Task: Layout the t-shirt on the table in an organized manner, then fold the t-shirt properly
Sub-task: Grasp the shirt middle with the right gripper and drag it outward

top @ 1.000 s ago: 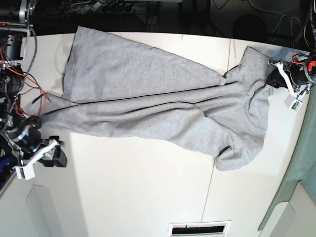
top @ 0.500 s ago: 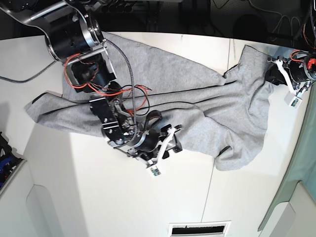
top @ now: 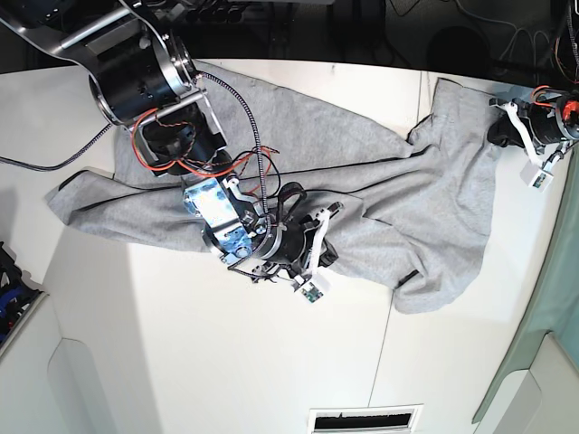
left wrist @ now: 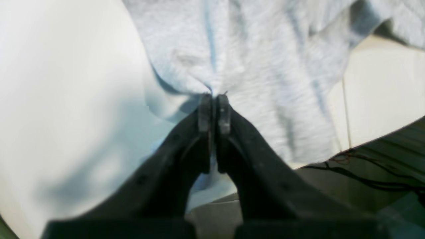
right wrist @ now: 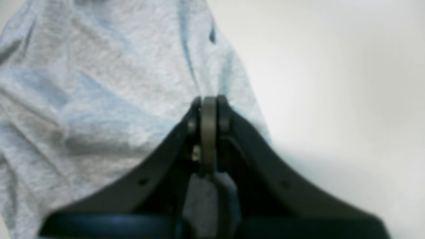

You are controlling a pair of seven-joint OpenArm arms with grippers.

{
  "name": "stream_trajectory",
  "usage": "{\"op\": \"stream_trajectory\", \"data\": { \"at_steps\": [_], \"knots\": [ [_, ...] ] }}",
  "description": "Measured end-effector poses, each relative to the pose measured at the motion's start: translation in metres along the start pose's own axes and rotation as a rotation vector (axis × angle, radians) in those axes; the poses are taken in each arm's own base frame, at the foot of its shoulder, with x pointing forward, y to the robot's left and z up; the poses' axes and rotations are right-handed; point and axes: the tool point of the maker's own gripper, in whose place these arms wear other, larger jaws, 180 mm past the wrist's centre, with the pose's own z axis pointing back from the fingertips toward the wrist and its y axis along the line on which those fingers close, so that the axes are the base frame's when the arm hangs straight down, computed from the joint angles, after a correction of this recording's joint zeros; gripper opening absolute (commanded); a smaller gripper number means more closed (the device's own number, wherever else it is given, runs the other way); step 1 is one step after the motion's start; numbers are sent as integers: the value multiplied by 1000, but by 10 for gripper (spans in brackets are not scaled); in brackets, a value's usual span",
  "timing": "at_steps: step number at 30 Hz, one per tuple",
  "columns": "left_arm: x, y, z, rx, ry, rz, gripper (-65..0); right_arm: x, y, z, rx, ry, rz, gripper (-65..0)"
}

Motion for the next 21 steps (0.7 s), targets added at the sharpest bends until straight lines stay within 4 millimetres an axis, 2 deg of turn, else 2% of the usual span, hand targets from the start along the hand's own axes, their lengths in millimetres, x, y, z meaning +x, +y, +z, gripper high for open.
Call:
{"op": "stream_trajectory", "data": {
  "at_steps": [3, 8, 10, 14, 18, 21],
  "knots": [
    [-5, 2, 0, 13, 19, -11, -650, 12, -17, 7, -37, -32, 29, -650],
    [-22, 3, 0, 29, 59, -30, -650, 53, -61, 34, -130, -132, 90, -650],
    [-26, 0, 0, 21, 61, -24, -650, 66, -72, 45, -151, -171, 99, -650],
    [-24, -1, 0, 15, 48, -24, -650, 73, -100, 65, -207, -203, 72, -650],
    [-15, 1, 0, 29, 15, -60, -650, 68, -135, 89, -274, -224, 31, -650],
    [-11, 3, 0, 38, 0, -79, -650, 63, -162, 109, -331, -272, -66, -637]
  ]
}}
